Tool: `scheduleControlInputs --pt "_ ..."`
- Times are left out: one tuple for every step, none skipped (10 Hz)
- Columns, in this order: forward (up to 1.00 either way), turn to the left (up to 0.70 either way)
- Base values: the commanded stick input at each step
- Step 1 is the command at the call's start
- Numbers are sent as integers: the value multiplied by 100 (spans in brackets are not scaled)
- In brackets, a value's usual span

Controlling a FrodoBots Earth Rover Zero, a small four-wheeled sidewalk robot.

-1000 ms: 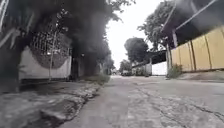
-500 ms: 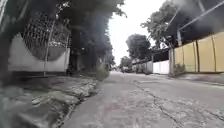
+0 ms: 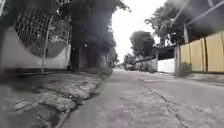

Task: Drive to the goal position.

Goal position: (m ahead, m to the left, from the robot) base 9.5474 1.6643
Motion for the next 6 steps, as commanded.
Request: scheduleControlInputs --pt "70 -33" --pt "70 -20" --pt "70 -3" --pt "70 0" --pt "70 0" --pt "70 0"
